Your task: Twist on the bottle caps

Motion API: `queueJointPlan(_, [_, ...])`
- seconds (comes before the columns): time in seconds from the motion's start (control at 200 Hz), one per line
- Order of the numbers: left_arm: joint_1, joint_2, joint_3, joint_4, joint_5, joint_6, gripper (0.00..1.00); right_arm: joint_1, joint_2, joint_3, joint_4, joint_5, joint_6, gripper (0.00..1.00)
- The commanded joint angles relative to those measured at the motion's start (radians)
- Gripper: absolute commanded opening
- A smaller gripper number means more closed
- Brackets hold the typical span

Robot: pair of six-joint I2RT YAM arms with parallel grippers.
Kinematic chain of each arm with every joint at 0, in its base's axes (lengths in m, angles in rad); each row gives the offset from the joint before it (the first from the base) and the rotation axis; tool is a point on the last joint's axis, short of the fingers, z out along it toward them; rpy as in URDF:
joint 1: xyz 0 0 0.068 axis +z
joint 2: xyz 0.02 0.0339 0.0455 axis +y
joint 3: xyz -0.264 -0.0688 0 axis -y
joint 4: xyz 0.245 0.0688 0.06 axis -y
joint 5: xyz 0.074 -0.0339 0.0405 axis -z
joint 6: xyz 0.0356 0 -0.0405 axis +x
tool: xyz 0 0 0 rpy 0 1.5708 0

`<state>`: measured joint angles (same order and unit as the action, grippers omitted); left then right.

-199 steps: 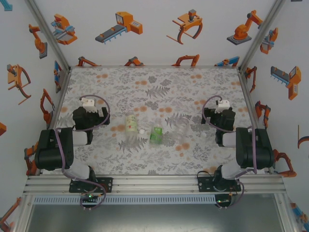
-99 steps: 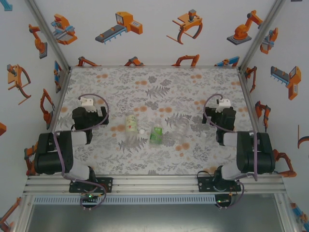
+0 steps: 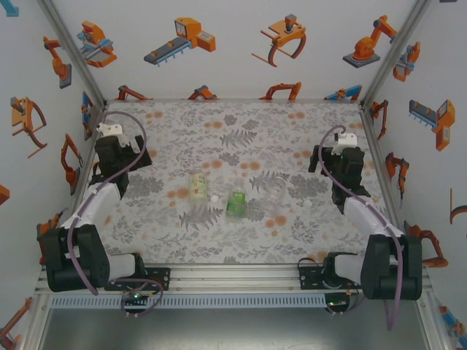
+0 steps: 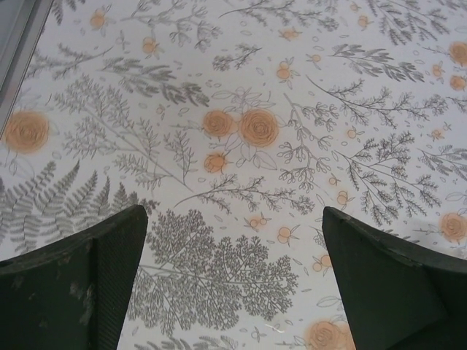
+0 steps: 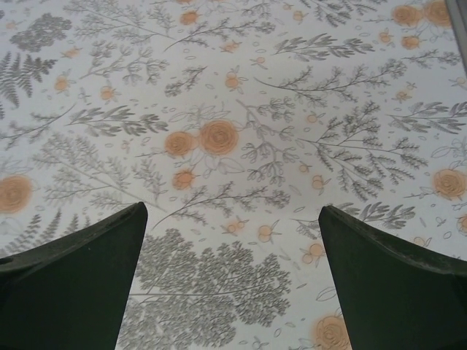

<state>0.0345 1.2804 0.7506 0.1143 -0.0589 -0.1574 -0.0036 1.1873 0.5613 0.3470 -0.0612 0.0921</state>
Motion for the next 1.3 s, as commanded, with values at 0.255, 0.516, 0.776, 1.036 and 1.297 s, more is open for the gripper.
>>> queueJointPlan(0.255, [0.015,-0.040,0.251,-0.487,0.005,-0.123,0.97,0.207,-0.132,0.119,-0.373,0.092,0.095,0.88])
queueJointPlan(0.516, [0.018,-0.153,0.239,-0.463,0.125,-0.096,0.97,0.374,-0.110,0.252,-0.646,0.202,0.250,0.83])
queueJointPlan(0.776, [0.022,-0.143,0.262,-0.517,0.247,-0.059,0.97,0.417,0.020,0.400,-0.920,0.160,0.562,0.77])
queueJointPlan(1.036, [0.022,-0.149,0.230,-0.515,0.206,-0.038,0.97,0.447,0.163,0.451,-0.946,0.132,0.685,0.78])
queueJointPlan(1.297, [0.021,-0.153,0.227,-0.509,0.220,-0.033,0.97,0.473,0.324,0.512,-0.969,0.210,0.754,0.82])
